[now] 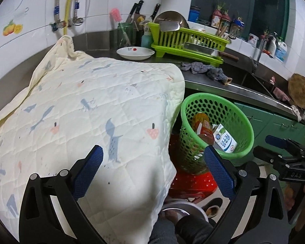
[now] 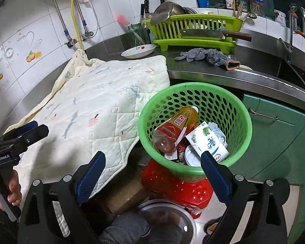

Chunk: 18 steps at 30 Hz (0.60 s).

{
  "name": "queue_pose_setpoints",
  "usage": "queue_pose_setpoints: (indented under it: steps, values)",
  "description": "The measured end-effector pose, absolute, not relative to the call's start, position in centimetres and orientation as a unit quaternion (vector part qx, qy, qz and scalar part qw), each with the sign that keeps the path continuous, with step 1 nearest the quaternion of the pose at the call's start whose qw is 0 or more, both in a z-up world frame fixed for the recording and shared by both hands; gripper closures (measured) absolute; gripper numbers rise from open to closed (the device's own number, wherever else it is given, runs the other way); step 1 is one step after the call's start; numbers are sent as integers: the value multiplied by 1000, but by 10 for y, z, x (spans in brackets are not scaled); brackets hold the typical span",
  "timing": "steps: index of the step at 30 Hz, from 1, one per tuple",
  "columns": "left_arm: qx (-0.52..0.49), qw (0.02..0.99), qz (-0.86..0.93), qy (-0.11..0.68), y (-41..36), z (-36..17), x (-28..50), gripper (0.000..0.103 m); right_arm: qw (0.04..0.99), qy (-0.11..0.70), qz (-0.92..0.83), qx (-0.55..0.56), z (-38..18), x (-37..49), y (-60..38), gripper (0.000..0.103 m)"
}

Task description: Collect trash

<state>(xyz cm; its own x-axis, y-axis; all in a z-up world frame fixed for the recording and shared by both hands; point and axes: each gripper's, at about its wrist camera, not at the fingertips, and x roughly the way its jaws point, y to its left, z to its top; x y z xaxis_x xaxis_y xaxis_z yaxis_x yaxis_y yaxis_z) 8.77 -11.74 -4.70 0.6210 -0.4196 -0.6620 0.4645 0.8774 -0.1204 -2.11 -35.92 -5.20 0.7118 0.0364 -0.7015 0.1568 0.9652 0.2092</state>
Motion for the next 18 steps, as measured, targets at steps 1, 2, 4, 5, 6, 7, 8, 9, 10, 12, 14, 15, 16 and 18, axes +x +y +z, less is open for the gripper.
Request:
queue_pose_setpoints:
  steps: [1,2,4,5,6,7,8,9,10,12,14,15,16,18]
  values:
    - [28,900,-243,359,-115,-47,87,5,916,378,-33,128,-52,-22,-358,12]
    - [28,901,-242,359,-113,-47,86,5,916,378,-33,127,-52,-22,-357,12]
    - [29,902,-240,359,-111,-46,84,5,917,378,-32,126,-52,-23,-355,12]
    - [30,903,-238,357,-110,-46,83,5,917,378,-31,125,-51,-23,-353,12]
    - [33,903,-237,357,-110,-46,81,5,917,378,-31,125,-51,-23,-353,12]
    - [36,903,-236,356,-110,-45,80,5,917,377,-30,125,-50,-24,-351,12]
    - [40,904,-235,354,-111,-45,79,5,918,376,-29,124,-50,-24,-350,12]
    - [42,905,-235,352,-110,-45,78,5,918,376,-29,123,-49,-23,-350,12]
    - [41,905,-236,351,-110,-45,77,5,918,376,-30,122,-49,-23,-349,12]
    - [39,905,-239,350,-109,-44,74,5,918,376,-30,121,-48,-24,-347,12]
    - [36,905,-241,349,-107,-44,73,5,919,375,-29,121,-47,-24,-346,12]
    - [35,905,-240,350,-107,-44,73,5,919,375,-29,120,-47,-24,-345,12]
    - [34,905,-241,349,-106,-44,72,5,919,375,-29,121,-47,-25,-345,12]
    - [34,905,-241,349,-106,-44,71,5,919,375,-28,119,-46,-25,-344,12]
